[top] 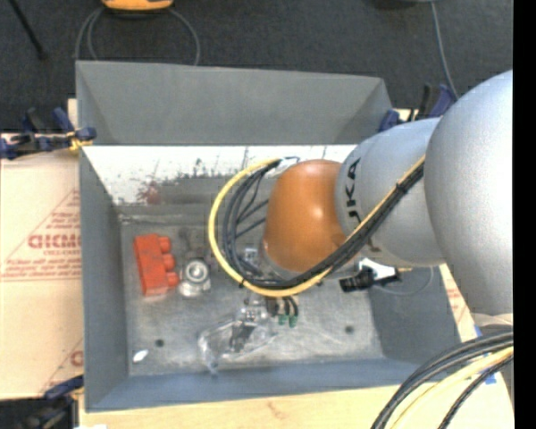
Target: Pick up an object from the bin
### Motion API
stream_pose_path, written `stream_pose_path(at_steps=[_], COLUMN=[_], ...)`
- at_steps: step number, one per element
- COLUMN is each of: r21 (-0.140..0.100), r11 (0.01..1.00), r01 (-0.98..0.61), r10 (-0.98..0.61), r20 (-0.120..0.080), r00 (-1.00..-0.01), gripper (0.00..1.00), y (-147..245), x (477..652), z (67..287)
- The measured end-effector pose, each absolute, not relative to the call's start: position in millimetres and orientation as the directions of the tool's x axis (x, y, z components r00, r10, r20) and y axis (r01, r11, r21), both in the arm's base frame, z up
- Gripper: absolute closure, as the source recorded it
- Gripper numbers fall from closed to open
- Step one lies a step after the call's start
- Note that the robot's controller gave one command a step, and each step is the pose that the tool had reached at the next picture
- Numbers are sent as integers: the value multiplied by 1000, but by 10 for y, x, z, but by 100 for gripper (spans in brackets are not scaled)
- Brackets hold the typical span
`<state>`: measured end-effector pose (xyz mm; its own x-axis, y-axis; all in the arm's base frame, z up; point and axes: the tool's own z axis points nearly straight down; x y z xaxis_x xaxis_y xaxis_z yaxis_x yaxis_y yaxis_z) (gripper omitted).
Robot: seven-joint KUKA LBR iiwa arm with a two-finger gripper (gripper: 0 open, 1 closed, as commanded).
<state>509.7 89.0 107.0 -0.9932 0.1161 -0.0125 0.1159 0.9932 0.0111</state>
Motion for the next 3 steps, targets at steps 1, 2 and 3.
stream_pose_path(at_steps=[1, 2, 3], r21=[9, 4, 1], r11=[993, 997, 997], r01=[118, 78, 78], r10=[118, 78, 78], r20=[6, -12, -3], r00=[-993, -997, -997], gripper=[100, 100, 0], y=[896, 863, 859], x=[5063, 5129, 5113], z=[1078, 2388, 2342])
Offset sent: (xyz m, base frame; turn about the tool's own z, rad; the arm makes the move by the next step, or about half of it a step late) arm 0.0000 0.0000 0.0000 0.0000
